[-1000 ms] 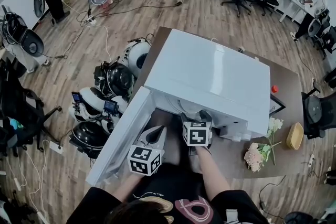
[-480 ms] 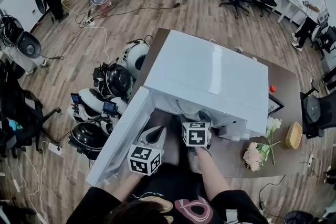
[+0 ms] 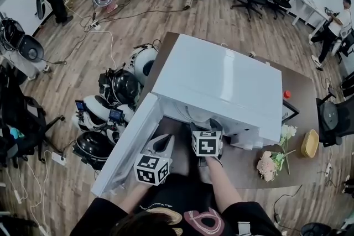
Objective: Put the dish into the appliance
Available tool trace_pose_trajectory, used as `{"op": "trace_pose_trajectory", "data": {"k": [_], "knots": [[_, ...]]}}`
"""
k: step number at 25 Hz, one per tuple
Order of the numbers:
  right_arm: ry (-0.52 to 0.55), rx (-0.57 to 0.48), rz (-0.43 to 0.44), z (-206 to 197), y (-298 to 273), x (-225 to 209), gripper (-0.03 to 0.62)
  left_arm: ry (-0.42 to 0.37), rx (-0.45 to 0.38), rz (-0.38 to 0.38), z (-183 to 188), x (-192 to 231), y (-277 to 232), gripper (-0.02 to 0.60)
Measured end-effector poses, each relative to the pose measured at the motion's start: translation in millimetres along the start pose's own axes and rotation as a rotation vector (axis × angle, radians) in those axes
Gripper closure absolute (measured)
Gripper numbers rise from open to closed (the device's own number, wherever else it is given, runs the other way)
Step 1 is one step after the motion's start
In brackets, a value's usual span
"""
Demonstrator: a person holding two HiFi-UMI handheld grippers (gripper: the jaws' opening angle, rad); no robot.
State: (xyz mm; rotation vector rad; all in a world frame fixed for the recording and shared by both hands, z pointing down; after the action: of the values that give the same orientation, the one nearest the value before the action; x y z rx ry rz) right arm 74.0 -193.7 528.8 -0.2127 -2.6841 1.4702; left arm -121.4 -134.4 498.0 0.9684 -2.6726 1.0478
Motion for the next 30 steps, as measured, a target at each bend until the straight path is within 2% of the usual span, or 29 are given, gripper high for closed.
{"op": "trace_pose_trajectory", "data": {"k": [5, 16, 21, 26, 28, 30], "knots": [[-0.013, -0.011, 0.01, -1.0, 1.4, -1.7, 0.267, -0.007, 0.0, -0.001, 0.3, -0.8, -0.6, 0.572], [-0.056, -0.094, 0.109, -16.5, 31.9, -3.7, 0.256, -0.017, -0.002, -0.015, 2.3, -4.2, 0.4, 0.572], [-0.072, -0.175, 0.101, -33.2, 51.5, -5.5, 0.255, -0.027, -0.003, -0.018, 1.6, -6.1, -2.2, 0.572], [-0.085, -0.199, 0.11, -43.8, 62.9, -3.2, 0.256, -0.039, -0.008, -0.026, 2.5, -9.5, -4.3, 0.572], [-0.094, -0.202, 0.107, -48.2, 65.6, -1.9, 0.272, -0.044, -0.012, -0.033, 3.6, -11.0, -4.6, 0.572], [-0.104, -0.212, 0.094, -52.3, 68.4, -1.2, 0.318, -0.055, -0.014, -0.04, 4.4, -13.1, -5.4, 0.572]]}}
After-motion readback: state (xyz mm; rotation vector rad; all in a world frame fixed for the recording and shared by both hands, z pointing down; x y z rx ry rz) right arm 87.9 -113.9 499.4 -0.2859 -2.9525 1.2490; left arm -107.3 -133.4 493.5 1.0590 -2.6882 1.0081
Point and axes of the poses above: the fingertips, and each gripper's own axes: y backward along the fingers, x to its left, z out of its top, the point moved 10 cm from there along y, backward along the fingers, and after that the axes turned 14 degrees about x, right-handed, at the moved point
